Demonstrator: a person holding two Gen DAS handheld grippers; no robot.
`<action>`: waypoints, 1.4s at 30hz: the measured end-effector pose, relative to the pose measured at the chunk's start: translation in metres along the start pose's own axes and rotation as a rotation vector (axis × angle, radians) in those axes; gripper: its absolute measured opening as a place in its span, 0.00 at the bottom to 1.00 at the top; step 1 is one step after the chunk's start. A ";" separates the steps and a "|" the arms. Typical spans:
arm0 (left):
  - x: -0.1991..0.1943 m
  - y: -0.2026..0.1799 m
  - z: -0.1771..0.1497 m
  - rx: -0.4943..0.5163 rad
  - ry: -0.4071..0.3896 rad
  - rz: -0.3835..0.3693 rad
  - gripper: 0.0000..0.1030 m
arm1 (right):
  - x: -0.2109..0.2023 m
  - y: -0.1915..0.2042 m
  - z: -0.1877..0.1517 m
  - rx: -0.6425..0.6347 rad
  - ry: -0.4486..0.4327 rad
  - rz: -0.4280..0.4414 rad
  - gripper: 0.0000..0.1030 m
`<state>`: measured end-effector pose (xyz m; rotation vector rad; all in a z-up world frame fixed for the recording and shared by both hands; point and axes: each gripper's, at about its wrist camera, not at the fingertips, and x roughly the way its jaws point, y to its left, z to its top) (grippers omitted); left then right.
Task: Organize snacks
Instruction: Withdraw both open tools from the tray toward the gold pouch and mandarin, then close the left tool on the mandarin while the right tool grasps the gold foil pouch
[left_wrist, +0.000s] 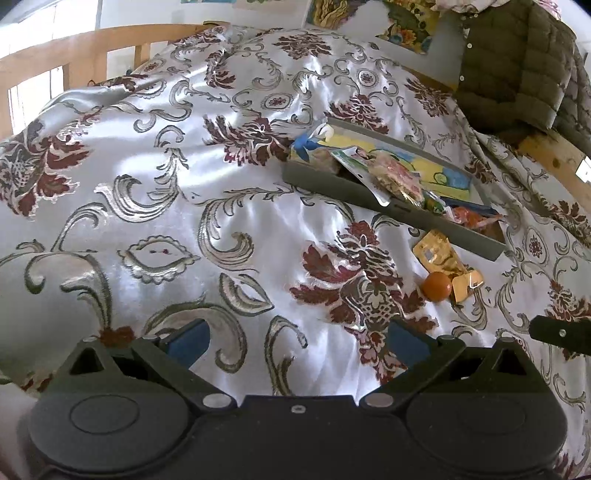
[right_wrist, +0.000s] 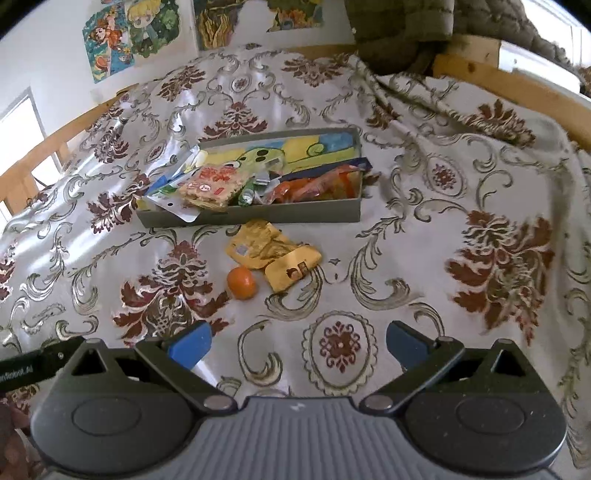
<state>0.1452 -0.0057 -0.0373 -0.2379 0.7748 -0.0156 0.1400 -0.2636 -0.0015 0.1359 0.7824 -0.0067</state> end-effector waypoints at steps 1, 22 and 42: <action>0.003 -0.001 0.000 0.001 -0.002 -0.002 0.99 | 0.005 -0.002 0.002 -0.002 0.004 -0.004 1.00; 0.076 -0.073 0.018 0.368 -0.006 -0.200 0.99 | 0.080 0.000 0.031 -0.278 -0.056 -0.056 1.00; 0.140 -0.113 0.027 0.567 0.019 -0.444 0.66 | 0.114 -0.015 0.053 -0.259 -0.017 -0.028 1.00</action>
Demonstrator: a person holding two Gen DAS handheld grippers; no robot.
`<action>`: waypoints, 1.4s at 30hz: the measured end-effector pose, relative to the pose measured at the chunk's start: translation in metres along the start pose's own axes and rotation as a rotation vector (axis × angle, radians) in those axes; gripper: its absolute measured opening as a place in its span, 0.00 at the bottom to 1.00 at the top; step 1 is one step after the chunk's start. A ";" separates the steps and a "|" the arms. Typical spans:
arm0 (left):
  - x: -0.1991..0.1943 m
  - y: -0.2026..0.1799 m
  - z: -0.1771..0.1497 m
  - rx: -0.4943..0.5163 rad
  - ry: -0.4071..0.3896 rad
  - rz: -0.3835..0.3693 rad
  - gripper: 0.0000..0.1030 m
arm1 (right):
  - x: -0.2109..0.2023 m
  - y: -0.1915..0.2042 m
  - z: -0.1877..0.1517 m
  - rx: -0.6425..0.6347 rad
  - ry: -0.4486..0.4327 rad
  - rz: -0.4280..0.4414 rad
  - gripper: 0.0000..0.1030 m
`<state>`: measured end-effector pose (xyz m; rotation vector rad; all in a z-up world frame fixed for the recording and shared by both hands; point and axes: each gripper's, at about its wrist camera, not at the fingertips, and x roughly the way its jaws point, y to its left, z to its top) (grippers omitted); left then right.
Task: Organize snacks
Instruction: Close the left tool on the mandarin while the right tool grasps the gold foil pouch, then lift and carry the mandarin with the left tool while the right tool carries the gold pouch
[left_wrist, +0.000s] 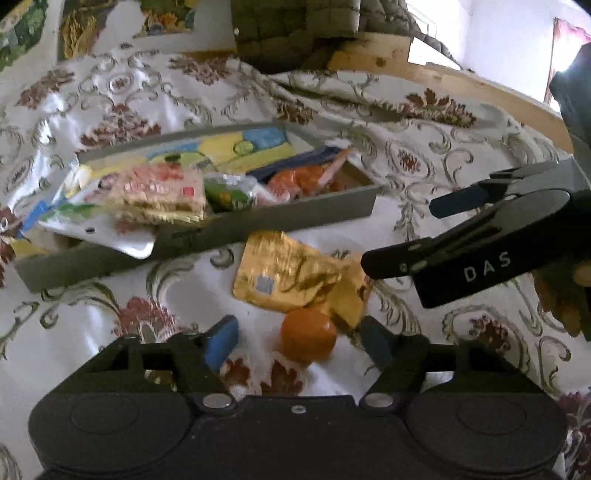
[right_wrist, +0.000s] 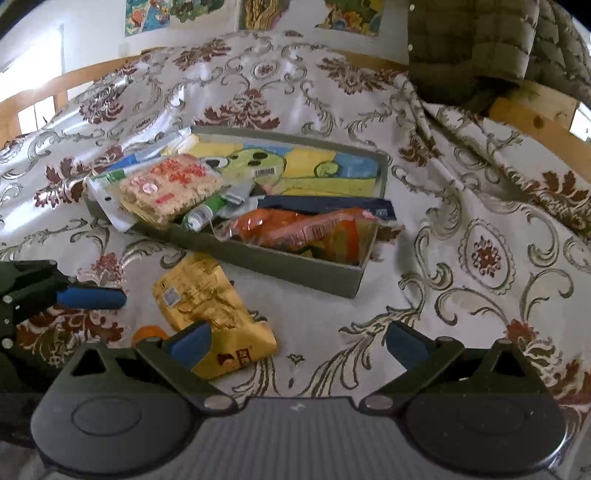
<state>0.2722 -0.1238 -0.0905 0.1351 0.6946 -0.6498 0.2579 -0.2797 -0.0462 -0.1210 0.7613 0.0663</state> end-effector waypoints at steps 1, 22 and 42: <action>0.002 0.001 -0.001 0.000 0.009 0.005 0.64 | 0.002 0.000 0.000 0.002 0.008 0.008 1.00; -0.011 0.047 0.008 -0.187 0.034 0.167 0.34 | 0.030 0.019 -0.006 -0.056 0.025 0.196 0.91; -0.013 0.071 0.006 -0.244 0.043 0.185 0.34 | 0.038 0.050 -0.004 -0.185 0.024 0.117 0.67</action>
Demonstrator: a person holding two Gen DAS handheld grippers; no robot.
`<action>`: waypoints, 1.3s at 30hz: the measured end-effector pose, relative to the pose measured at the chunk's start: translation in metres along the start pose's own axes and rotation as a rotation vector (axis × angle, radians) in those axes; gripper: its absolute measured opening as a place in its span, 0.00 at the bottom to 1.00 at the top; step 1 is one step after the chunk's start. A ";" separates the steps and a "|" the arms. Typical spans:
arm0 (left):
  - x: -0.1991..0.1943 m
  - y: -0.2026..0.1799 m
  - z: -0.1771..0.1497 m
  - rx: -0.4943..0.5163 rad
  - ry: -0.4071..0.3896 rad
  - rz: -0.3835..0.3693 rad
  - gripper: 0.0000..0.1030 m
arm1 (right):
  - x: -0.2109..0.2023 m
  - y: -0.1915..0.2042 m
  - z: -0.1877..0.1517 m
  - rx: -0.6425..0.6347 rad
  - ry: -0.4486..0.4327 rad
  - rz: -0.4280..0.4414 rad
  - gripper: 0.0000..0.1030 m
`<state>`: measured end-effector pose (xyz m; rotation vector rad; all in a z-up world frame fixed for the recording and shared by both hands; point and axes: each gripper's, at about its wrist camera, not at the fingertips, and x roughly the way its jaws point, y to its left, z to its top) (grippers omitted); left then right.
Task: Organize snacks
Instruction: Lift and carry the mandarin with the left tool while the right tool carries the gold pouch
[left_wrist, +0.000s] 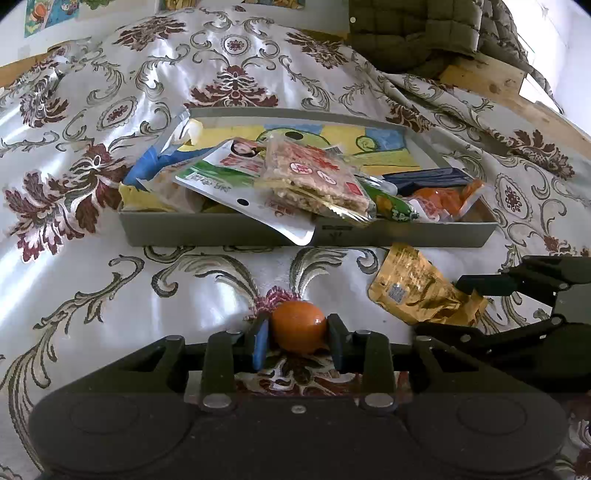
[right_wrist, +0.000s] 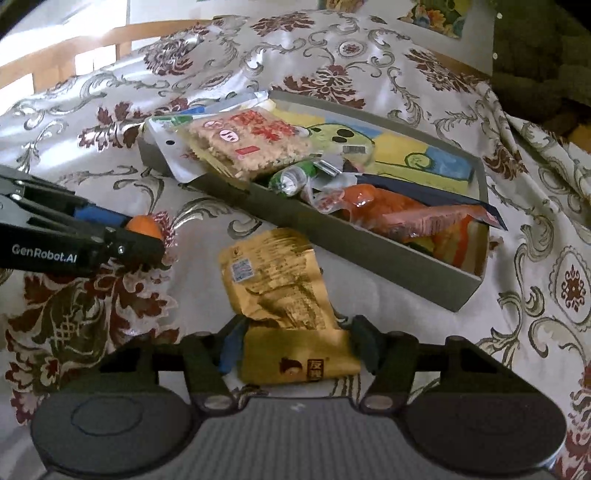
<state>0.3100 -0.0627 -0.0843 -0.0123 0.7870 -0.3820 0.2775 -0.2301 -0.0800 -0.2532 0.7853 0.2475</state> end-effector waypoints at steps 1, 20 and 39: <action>0.000 0.000 0.000 -0.002 0.000 -0.001 0.34 | 0.001 -0.001 0.000 0.008 0.002 0.006 0.67; -0.014 0.000 0.001 -0.047 -0.033 -0.020 0.34 | -0.003 0.012 0.005 -0.038 0.030 0.010 0.58; -0.086 -0.009 0.023 -0.106 -0.230 -0.052 0.34 | -0.090 0.010 0.019 0.082 -0.225 0.051 0.58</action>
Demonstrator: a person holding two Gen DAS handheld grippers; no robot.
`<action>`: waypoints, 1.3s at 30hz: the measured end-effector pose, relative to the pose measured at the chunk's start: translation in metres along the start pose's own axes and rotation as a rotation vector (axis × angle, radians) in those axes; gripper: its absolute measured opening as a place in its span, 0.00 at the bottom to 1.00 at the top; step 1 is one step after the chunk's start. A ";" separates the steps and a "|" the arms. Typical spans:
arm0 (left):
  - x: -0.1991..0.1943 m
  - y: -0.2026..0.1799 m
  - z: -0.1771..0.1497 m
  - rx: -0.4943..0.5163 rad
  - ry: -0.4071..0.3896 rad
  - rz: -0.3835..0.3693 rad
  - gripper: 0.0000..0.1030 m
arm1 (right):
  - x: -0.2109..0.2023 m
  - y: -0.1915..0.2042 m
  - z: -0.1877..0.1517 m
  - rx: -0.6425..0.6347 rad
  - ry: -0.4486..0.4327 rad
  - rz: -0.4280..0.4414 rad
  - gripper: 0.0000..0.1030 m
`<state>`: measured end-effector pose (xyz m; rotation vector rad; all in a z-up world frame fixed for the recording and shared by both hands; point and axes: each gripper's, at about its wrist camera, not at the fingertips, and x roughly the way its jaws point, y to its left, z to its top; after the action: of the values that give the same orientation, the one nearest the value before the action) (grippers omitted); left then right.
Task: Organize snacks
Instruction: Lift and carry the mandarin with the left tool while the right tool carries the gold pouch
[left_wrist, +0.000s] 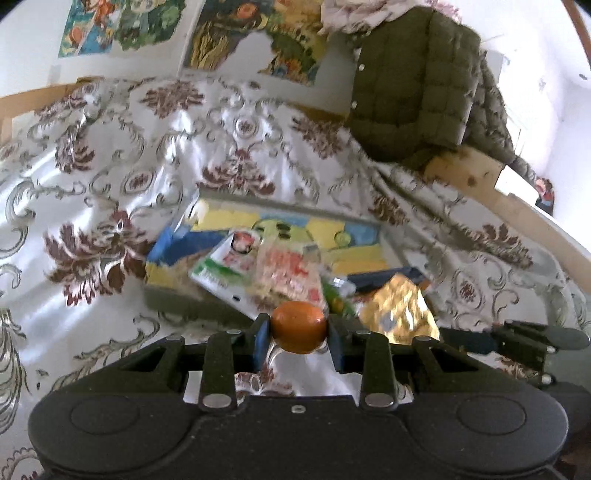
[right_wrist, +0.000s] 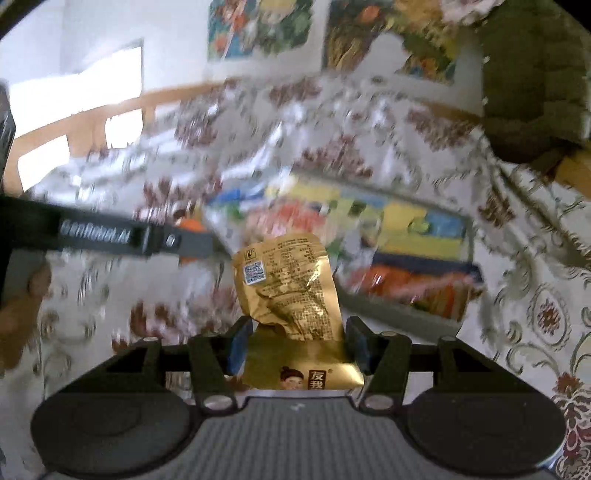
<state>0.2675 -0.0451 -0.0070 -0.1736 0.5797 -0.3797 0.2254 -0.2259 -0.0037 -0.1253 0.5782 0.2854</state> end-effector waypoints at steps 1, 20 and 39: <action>0.000 0.000 0.000 -0.004 -0.005 -0.005 0.34 | -0.002 -0.003 0.002 0.011 -0.023 -0.004 0.58; 0.108 -0.018 0.060 -0.022 0.012 0.034 0.34 | 0.064 -0.087 0.041 0.208 -0.157 -0.096 0.59; 0.159 -0.026 0.062 -0.092 0.140 0.044 0.34 | 0.091 -0.101 0.033 0.253 -0.051 -0.129 0.59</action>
<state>0.4171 -0.1285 -0.0290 -0.2231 0.7387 -0.3244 0.3461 -0.2947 -0.0231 0.0880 0.5489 0.0884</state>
